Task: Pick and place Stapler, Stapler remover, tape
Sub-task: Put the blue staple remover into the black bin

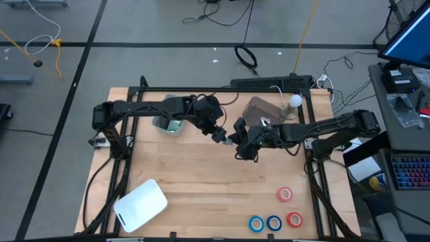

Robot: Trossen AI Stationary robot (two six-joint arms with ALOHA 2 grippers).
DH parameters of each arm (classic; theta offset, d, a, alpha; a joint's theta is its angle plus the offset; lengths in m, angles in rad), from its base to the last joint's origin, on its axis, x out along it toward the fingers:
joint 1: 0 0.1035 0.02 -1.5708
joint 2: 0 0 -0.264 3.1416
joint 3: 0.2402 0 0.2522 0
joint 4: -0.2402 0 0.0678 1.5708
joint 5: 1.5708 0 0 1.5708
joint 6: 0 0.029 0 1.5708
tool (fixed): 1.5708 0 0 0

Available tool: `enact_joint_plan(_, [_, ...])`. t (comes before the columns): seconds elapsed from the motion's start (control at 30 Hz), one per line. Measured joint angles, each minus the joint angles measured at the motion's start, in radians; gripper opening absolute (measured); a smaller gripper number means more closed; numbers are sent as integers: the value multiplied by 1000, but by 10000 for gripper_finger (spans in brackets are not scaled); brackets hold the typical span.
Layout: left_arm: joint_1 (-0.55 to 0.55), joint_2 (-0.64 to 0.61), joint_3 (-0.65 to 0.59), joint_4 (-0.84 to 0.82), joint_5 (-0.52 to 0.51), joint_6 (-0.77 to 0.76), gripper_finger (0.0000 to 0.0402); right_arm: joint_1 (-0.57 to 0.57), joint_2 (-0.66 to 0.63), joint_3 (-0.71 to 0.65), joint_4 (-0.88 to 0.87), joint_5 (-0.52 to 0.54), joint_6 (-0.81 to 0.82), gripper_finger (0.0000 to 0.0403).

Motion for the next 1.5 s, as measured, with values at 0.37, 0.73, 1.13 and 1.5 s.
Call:
enact_joint_plan(0.37, [71,-8,0,-14,-3,54,264,-42,-2,1,-83,110,49,40])
enact_joint_plan(0.73, [44,-11,0,-105,-142,109,264,-254,-32,1,-388,293,157,40])
enact_joint_plan(1.13, [-2,-11,0,-24,-344,131,264,-558,53,1,-474,-7,273,40])
enact_joint_plan(1.5, [-7,-11,0,34,-350,132,264,-627,169,1,-443,-129,270,40])
